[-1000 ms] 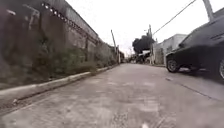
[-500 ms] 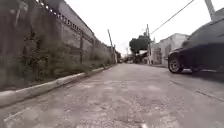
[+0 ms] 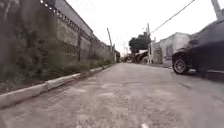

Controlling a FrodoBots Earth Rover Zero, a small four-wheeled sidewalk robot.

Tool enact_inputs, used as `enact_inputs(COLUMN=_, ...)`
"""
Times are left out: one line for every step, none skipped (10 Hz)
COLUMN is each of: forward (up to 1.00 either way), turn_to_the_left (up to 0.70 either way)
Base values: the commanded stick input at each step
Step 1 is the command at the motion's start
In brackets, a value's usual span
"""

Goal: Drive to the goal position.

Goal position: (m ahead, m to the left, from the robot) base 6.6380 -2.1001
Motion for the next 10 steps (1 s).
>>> enact_inputs(forward=1.00, turn_to_the_left=-0.27)
enact_inputs(forward=1.00, turn_to_the_left=-0.27)
enact_inputs(forward=1.00, turn_to_the_left=-0.27)
enact_inputs(forward=1.00, turn_to_the_left=-0.27)
enact_inputs(forward=1.00, turn_to_the_left=-0.27)
enact_inputs(forward=1.00, turn_to_the_left=-0.09)
enact_inputs(forward=1.00, turn_to_the_left=0.00)
enact_inputs(forward=1.00, turn_to_the_left=0.00)
enact_inputs(forward=1.00, turn_to_the_left=0.00)
enact_inputs(forward=1.00, turn_to_the_left=0.00)
